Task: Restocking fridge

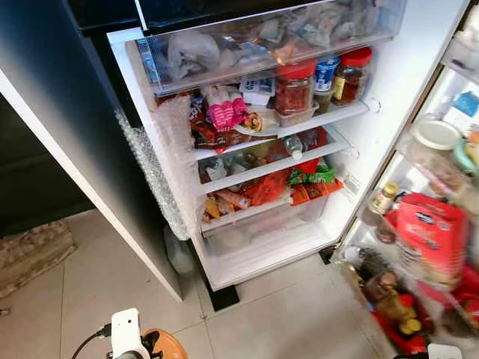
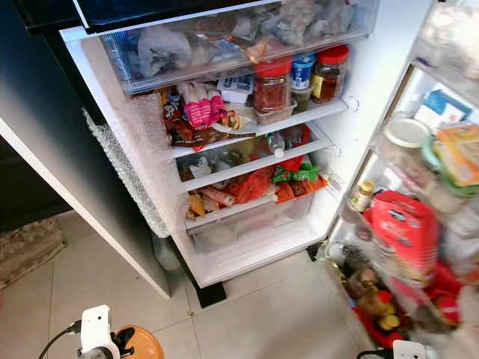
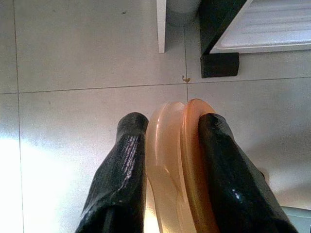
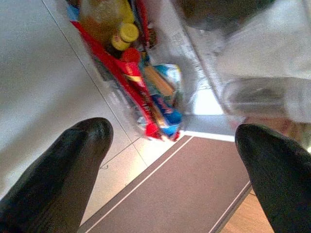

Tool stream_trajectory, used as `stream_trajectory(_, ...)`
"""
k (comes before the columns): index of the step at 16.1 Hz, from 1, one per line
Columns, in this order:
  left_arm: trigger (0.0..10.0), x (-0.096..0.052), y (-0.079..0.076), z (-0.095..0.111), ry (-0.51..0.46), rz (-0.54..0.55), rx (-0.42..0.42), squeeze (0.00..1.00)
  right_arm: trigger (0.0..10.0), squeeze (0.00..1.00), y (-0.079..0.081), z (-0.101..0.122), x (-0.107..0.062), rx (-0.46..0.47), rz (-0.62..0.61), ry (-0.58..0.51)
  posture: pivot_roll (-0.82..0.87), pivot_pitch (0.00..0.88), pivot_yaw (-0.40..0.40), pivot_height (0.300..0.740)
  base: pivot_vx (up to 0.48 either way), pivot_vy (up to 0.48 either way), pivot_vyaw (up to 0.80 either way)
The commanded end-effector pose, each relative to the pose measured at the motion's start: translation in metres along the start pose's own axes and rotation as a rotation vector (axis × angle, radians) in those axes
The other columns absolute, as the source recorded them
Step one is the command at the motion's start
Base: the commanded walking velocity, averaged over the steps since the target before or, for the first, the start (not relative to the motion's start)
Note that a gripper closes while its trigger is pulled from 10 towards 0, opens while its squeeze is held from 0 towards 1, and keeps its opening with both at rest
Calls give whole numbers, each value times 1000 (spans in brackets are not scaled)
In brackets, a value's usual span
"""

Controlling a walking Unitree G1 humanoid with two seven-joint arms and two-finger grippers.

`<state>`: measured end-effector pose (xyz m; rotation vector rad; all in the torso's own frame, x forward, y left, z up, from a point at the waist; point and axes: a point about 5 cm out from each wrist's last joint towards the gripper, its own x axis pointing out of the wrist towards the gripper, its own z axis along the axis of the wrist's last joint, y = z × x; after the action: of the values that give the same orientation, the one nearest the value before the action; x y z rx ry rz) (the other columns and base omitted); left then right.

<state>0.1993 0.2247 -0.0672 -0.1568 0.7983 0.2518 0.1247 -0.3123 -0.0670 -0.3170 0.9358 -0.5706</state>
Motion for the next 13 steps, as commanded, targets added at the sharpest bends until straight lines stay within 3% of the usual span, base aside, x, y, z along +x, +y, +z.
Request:
stream_trajectory(1, 10000, -4, 4, -17, 67, 8, 4, 0, 10000, 0, 1, -7, -2, 12, 9, 24, -39, 111, 30, 740, 0, 0, 0)
stream_trajectory(2, 10000, -4, 4, -18, 71, 7, 8, 0, 10000, 0, 42, -14, -12, 68, 287, 94, -43, 112, 32, 740, 0, 0, 0)
stream_trajectory(3, 10000, -4, 5, -19, 73, 7, 8, 0, 10000, 0, 73, -19, -24, 37, 500, 124, -39, 112, 32, 740, 0, 0, 0)
stream_trajectory(5, 10000, -5, 6, -20, 76, 10, 8, 0, 10000, 0, 95, -14, -32, 87, 564, 127, -37, 113, 31, 740, 0, 0, 0)
stream_trajectory(13, 10000, -4, 3, -19, 70, 0, 26, 0, 10000, 0, 95, -8, -31, 142, 547, 116, -35, 108, 31, 740, 0, -60, 0)
